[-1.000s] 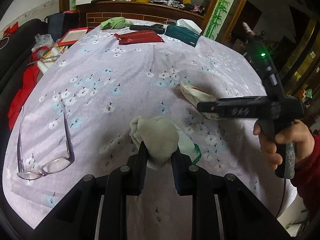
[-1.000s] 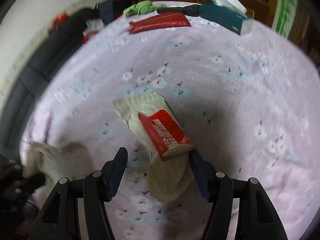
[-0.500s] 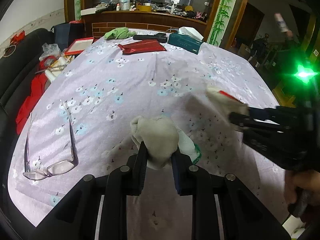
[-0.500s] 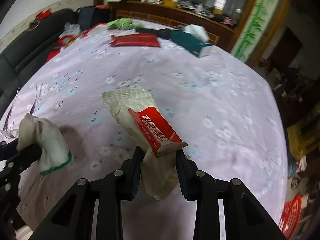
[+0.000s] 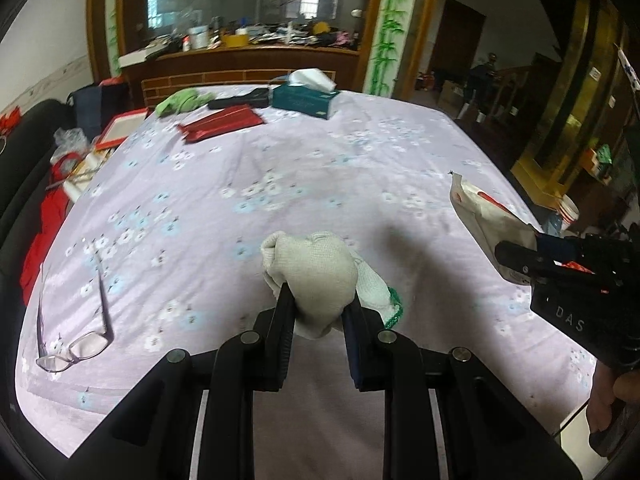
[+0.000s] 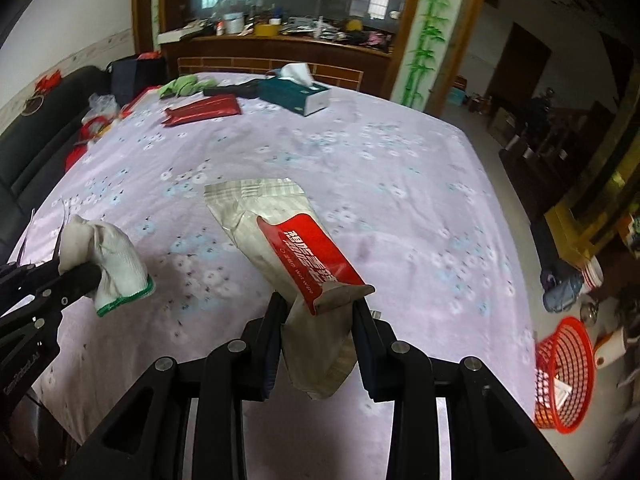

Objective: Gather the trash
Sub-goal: 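Carry the white glove and wipes packet over the red wastebasket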

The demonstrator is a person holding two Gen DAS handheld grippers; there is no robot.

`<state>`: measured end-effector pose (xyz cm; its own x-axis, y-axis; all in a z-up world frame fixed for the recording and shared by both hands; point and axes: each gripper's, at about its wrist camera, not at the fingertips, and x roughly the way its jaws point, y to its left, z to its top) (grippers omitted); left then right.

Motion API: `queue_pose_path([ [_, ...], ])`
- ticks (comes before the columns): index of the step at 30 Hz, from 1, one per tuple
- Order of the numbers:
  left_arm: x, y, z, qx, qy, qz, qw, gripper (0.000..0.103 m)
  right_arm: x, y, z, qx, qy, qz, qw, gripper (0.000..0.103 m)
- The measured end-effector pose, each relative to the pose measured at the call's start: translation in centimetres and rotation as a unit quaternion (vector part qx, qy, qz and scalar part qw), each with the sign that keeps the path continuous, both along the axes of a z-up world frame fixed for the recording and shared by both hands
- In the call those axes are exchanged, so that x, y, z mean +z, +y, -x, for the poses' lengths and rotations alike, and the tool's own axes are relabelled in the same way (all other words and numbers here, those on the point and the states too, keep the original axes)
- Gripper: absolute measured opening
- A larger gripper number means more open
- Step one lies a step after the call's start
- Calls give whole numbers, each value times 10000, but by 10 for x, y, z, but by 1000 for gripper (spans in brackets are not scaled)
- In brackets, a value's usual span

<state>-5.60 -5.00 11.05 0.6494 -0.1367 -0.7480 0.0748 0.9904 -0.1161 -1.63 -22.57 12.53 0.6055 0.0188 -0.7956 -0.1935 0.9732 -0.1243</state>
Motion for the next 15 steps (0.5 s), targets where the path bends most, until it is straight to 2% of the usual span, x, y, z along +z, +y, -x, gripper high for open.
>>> queue_pose_path([
  [15,17,-69,6,-490,-181,-109,9986,21,16,-69,31,-428,-156,-83,9989,35],
])
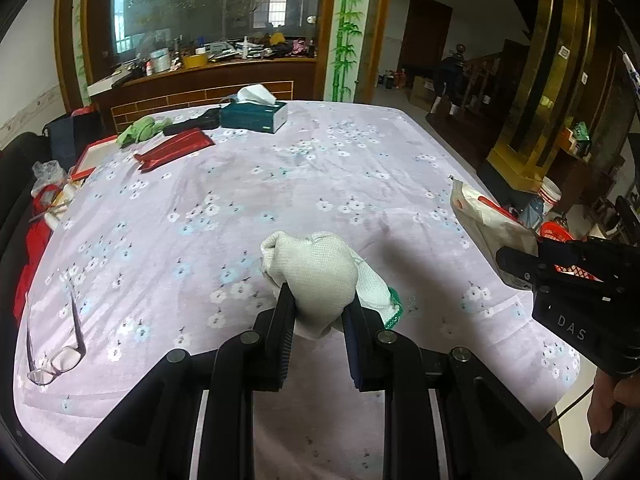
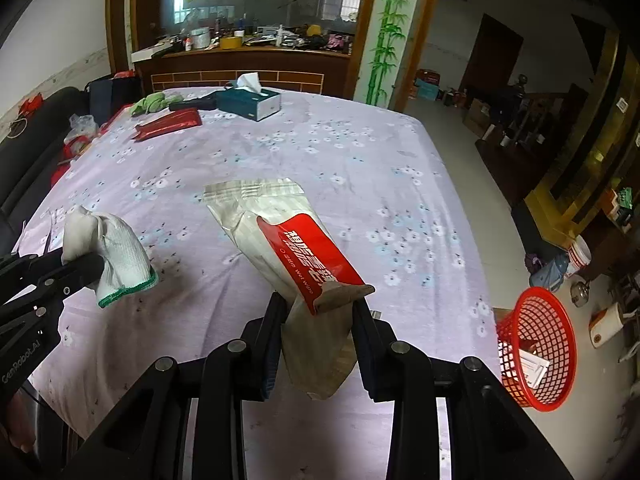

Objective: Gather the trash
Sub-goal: 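Carry the white glove and wipes packet over the red wastebasket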

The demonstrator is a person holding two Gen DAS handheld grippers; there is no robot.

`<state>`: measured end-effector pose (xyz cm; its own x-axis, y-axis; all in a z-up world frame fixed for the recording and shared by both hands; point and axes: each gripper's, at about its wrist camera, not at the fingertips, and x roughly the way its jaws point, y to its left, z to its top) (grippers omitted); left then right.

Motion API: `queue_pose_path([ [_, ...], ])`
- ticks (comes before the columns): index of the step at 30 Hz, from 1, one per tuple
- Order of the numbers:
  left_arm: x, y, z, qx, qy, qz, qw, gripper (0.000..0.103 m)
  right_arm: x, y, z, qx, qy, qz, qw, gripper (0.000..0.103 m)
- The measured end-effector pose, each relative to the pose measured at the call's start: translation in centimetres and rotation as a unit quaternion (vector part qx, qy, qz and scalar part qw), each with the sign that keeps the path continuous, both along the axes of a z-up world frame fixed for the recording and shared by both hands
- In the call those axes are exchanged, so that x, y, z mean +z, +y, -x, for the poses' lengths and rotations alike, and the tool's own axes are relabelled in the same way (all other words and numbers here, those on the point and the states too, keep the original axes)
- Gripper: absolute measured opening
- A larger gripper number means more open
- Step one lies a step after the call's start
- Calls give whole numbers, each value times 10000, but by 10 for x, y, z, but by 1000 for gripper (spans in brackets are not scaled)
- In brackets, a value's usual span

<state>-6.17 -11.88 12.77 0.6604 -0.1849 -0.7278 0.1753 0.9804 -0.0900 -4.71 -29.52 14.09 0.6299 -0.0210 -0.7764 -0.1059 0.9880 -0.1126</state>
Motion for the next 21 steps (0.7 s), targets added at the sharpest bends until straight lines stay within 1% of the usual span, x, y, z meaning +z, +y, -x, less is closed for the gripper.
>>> queue_pose_path([
  [7,2,-16,-3,-139,-29,-35,9999,22,4,-16,3,-143,-58,-19,9999,35],
  [21,3,-35,-6,-324,-41,-82,9994,22,6,-34,5,-339,-120,-58,9993,35],
])
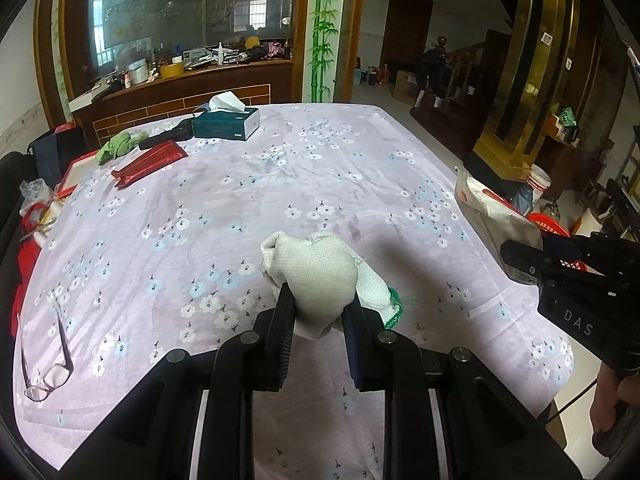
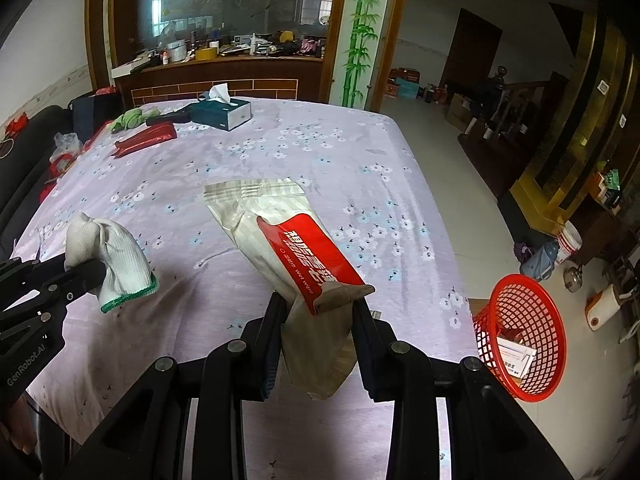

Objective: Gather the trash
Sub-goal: 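Carry the white glove and wipes packet over the red wastebasket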

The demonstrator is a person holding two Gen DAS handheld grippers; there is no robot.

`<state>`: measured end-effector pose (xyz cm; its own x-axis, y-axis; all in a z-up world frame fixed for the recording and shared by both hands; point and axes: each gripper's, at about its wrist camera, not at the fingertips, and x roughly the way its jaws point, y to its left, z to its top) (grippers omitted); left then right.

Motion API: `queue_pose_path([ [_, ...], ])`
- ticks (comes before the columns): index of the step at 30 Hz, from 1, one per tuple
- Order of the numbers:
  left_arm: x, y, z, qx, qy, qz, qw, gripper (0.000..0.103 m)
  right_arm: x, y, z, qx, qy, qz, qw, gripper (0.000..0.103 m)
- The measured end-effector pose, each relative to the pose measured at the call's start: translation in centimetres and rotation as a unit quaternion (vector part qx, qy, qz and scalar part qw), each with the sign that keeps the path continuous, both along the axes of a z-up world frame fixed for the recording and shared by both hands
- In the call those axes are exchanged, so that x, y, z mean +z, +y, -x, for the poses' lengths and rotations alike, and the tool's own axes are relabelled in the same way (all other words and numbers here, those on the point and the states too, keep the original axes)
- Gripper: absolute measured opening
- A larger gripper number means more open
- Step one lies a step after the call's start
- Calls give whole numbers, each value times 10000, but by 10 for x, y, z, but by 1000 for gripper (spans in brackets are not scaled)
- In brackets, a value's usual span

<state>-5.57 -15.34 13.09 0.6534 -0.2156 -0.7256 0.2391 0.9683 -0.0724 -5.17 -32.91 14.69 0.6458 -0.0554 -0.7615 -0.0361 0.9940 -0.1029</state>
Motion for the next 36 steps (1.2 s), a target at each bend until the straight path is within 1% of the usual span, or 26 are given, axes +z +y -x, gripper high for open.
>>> queue_pose_path([
  [12,8,-18,3,-133,-110,-14,9999,22,13,-13,13,-154,-218,68,9996,35],
  [24,23,-39,4,-270,-293,-56,9992,22,28,-27,21,-262,-453,60,9986,35],
  [32,27,-56,3,-397,-351,-86,9986,22,30,-44,26,-369,-489,18,9981,35],
  [36,27,-67,2,-484,-357,-99,9981,22,30,-57,25,-422,-420,-160,9981,35],
])
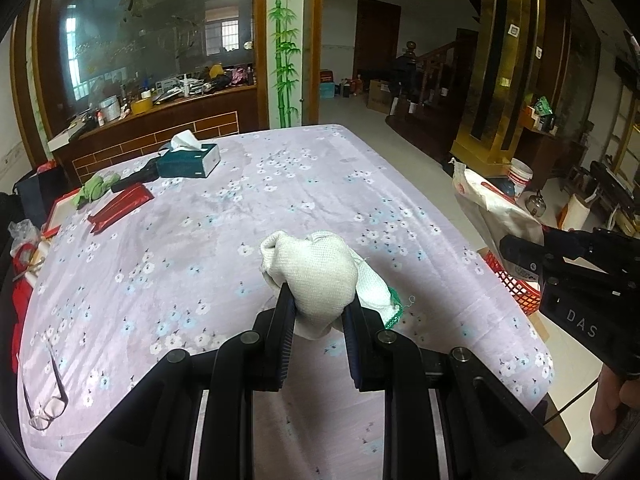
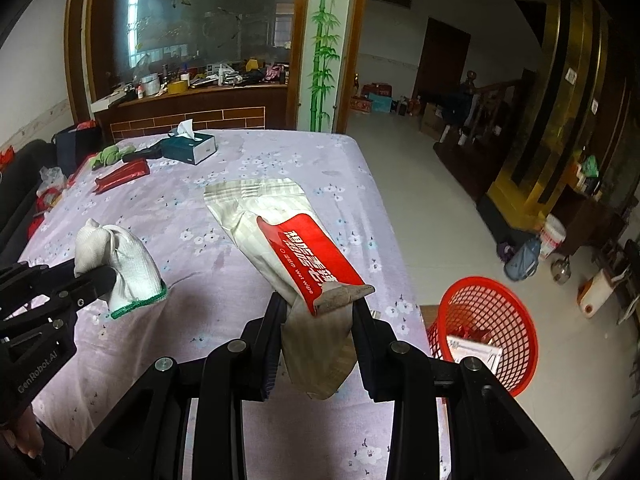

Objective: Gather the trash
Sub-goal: 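Carry the white glove and wipes packet over the red wastebasket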

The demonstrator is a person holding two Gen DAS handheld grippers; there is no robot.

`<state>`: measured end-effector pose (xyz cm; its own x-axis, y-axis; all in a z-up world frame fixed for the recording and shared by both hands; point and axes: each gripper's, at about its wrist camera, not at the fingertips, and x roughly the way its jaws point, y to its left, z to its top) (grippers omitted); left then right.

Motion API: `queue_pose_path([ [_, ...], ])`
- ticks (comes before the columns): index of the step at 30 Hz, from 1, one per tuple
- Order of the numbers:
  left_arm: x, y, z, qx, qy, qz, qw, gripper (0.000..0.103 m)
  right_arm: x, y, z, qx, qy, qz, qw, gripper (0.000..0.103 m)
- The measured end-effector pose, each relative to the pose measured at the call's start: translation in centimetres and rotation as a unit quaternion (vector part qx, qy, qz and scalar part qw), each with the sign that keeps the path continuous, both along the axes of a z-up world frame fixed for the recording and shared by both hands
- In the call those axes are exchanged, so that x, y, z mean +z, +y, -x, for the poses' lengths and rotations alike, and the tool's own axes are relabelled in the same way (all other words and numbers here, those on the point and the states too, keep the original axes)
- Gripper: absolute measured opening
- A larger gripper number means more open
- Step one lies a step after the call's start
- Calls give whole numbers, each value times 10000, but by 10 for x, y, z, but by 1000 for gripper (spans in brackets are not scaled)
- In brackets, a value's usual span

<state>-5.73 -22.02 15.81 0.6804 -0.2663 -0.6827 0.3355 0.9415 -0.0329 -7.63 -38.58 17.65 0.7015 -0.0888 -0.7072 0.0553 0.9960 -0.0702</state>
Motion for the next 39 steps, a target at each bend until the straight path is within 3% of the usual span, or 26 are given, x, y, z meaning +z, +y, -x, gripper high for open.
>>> queue_pose_path([
  [7,1,-22,-1,-195,33,8,9998,22,-9,-48,2,-161,265,-1135,9931,35],
  [13,3,-50,-1,-457,37,-14,9989,22,-17,-84,14,-491,348,-1554,9860,35],
  [39,-9,-205,6,-1847,-32,-449,9818,22,-23,-207,77,-1749,278,-1836,9669,35],
])
